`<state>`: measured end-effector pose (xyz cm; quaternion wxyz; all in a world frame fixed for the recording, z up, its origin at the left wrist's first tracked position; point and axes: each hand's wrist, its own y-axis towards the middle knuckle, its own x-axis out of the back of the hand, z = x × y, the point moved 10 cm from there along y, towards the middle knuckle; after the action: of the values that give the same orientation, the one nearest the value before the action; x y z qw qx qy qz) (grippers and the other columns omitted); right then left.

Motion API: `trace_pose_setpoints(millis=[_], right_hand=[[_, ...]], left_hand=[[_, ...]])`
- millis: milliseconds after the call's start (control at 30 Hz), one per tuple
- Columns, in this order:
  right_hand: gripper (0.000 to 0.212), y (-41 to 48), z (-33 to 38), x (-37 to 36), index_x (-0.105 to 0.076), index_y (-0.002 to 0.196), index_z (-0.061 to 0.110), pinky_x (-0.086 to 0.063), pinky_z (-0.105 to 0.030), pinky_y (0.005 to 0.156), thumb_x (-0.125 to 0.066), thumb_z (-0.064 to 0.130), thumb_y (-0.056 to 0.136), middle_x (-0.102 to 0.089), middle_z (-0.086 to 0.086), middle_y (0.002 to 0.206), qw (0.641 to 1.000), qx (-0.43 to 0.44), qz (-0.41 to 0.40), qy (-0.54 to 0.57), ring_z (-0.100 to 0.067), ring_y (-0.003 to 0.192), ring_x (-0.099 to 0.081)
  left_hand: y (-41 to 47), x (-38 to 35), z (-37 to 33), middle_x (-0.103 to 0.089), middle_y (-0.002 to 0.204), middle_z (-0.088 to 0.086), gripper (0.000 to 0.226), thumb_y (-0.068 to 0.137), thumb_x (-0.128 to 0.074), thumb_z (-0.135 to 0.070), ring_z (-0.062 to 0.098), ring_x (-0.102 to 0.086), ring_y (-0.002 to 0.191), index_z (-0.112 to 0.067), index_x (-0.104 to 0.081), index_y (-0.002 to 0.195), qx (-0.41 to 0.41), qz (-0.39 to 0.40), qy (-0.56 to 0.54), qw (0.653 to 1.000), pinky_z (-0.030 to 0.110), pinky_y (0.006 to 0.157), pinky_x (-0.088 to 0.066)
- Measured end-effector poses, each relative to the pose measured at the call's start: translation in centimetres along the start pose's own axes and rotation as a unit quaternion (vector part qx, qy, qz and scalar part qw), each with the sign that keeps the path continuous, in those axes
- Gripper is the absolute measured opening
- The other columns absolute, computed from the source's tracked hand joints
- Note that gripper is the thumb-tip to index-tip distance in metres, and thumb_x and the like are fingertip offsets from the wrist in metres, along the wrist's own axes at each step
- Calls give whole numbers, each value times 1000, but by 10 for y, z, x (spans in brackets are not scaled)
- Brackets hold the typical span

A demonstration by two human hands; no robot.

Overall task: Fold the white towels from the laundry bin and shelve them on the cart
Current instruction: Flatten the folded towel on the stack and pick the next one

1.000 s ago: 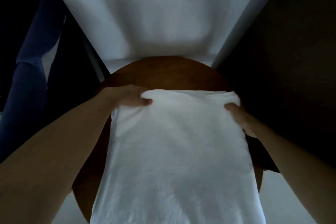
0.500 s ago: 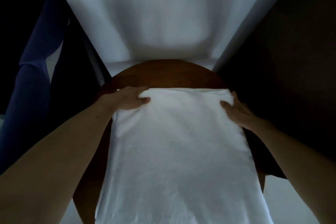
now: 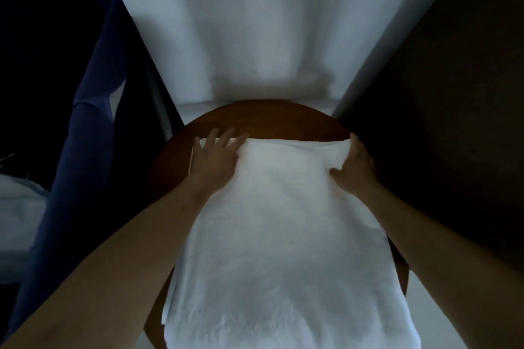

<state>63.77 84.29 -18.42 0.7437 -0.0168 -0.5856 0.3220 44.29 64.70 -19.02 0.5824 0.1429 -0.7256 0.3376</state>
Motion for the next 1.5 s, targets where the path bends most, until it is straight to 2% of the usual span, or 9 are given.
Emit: trace_pose_setpoints(millis=[133,267,533,667,767,900,1033,1267,1500], right_hand=[[77,-23,40,16,-8,150,20,-15,-45,117,-57,29,91,-8,-6,158,987,104,11,-121,-29,145,-6],[69,-59,73,40,-20,148,18,-19,-41,116,-57,28,90,-19,-6,155,977,177,25,-115,-28,143,-14],[62,-182,108,112,-27,146,14,-29,-36,111,-54,25,91,-34,-12,148,963,261,35,-61,-29,135,-32],[61,-261,112,128,-25,146,13,-29,-27,105,-53,25,93,-34,-11,148,949,304,54,-60,-28,134,-34],[61,-317,109,133,-24,147,14,-27,-27,105,-52,27,94,-30,-9,150,937,332,86,-63,-25,136,-32],[60,-371,120,134,-25,147,15,-29,-30,106,-51,27,95,-30,-8,150,919,367,119,-80,-25,136,-33],[56,-409,146,130,-28,145,13,-33,-28,99,-50,26,96,-37,-10,146,904,401,120,-89,-26,132,-39],[54,-463,207,78,-31,144,18,-38,-34,100,-51,29,95,-37,-8,145,874,451,142,-113,-26,129,-41],[52,-500,260,6,-32,143,16,-35,-28,96,-50,25,95,-35,-10,145,858,470,150,-139,-26,127,-42]], left_hand=[[-20,24,-5,-3,159,-5,53,101,-34,-34,26,0,146,-38,-11,149,8,5,-21,1000,51,115,-8],[-57,65,-6,-6,159,-6,54,100,-35,-36,25,-4,145,-35,-13,149,21,-27,-22,999,49,114,-13],[-194,159,-26,-13,158,-4,50,100,-34,-36,25,-12,144,-32,-20,148,56,-97,-48,993,47,112,-21],[-276,202,-42,-18,157,-4,48,100,-36,-37,26,-17,143,-31,-25,146,71,-147,-39,986,47,109,-28],[-340,224,-52,-19,156,-3,49,99,-36,-39,25,-18,142,-30,-26,146,87,-174,-31,980,46,108,-31],[-412,224,-33,-17,157,-4,50,100,-35,-39,24,-18,142,-29,-24,148,138,-166,-56,975,48,108,-28],[-466,222,-7,-19,156,-3,50,99,-38,-37,26,-22,141,-29,-25,147,171,-186,-81,964,50,105,-30],[-528,193,56,-19,156,-4,50,99,-40,-35,26,-19,142,-30,-26,147,213,-191,-141,948,50,107,-27],[-555,159,119,-17,157,-4,50,100,-38,-34,26,-15,143,-30,-25,147,192,-175,-138,956,49,109,-23]])
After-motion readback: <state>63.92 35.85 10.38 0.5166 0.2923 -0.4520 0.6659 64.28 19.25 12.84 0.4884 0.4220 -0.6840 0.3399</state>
